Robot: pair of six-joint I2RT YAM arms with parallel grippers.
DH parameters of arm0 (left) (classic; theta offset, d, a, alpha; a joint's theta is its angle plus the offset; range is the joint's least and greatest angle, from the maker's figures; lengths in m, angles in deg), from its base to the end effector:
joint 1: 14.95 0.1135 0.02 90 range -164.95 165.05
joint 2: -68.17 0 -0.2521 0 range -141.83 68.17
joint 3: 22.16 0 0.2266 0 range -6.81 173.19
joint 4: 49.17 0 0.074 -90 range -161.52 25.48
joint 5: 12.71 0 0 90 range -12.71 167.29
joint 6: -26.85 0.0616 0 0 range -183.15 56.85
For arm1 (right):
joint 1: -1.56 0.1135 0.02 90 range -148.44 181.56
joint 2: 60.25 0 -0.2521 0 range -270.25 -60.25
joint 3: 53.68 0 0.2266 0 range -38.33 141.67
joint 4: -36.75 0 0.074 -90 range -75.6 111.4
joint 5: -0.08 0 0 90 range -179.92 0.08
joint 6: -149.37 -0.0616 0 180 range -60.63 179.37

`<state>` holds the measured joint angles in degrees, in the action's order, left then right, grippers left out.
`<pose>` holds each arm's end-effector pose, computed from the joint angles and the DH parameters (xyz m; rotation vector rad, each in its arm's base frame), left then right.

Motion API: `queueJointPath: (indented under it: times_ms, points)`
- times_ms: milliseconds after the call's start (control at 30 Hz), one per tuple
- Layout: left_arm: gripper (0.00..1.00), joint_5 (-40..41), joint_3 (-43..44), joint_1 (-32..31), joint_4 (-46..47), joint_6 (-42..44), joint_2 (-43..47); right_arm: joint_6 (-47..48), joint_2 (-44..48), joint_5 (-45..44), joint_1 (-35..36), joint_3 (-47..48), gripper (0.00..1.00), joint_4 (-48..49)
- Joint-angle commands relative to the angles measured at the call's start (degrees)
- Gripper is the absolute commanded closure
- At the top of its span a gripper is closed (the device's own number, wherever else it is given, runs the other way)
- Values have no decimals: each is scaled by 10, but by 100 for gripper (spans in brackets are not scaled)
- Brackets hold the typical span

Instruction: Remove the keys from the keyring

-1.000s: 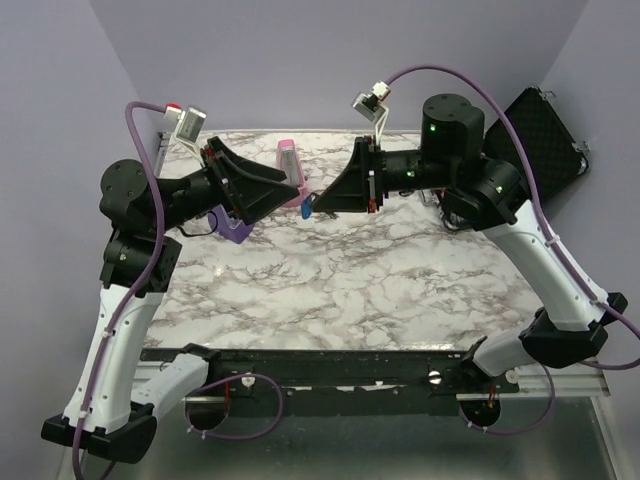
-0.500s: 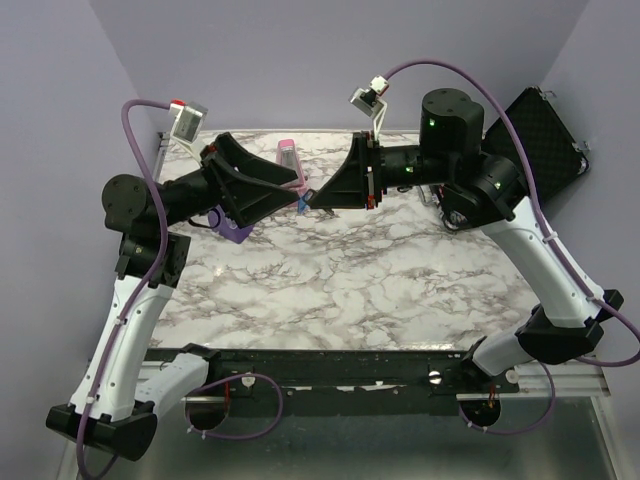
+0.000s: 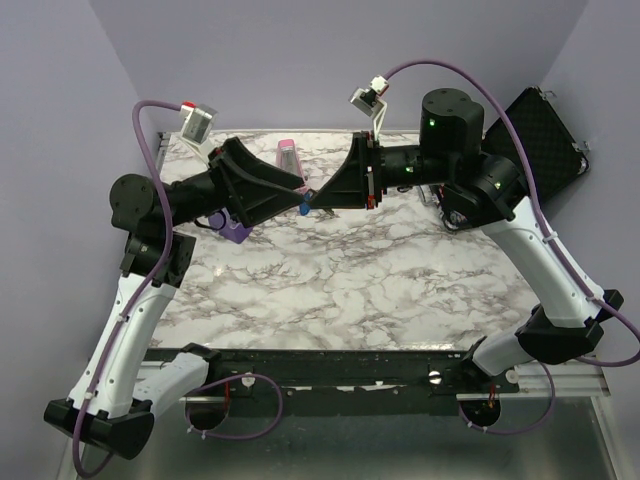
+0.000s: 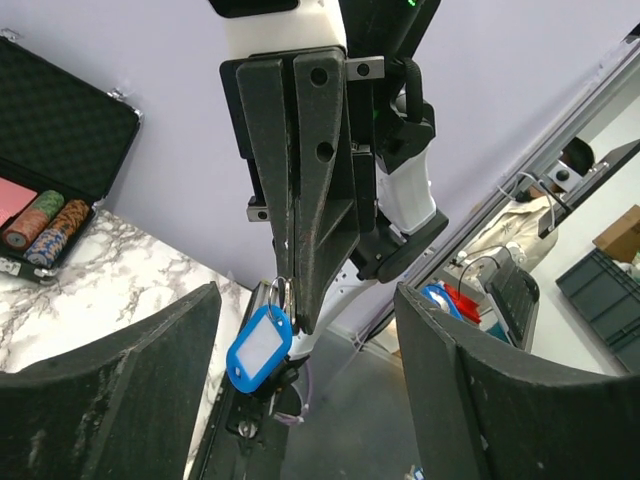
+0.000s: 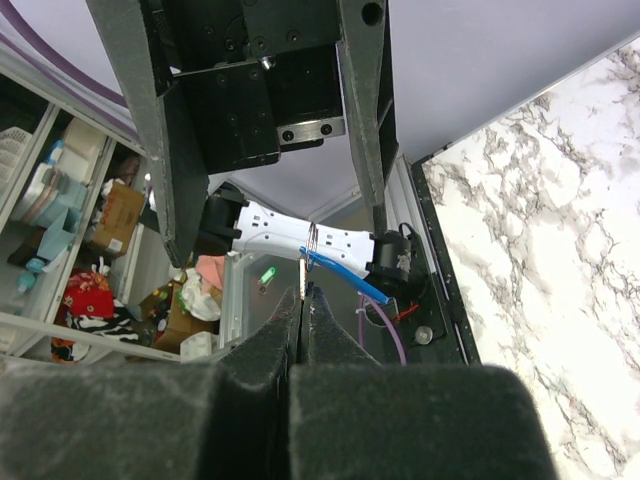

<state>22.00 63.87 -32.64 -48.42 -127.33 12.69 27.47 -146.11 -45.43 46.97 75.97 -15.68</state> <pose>0.1423 -0.0985 0.4931 0.4986 1.3909 -1.6876 0.1672 0.2311 0.5040 -0.8732 1.7805 1.6020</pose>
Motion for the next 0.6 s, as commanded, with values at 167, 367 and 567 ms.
queueJointPath:
  times_ms: [167,367,567]
  points:
    - [35,2,13,-22,-45,43,-1,-2,-5,15,0,19,99,20]
    - [55,4,25,-29,-58,54,-2,-4,0,14,0,7,99,28]
    - [78,12,46,-30,-90,78,-2,-6,6,10,0,0,99,32]
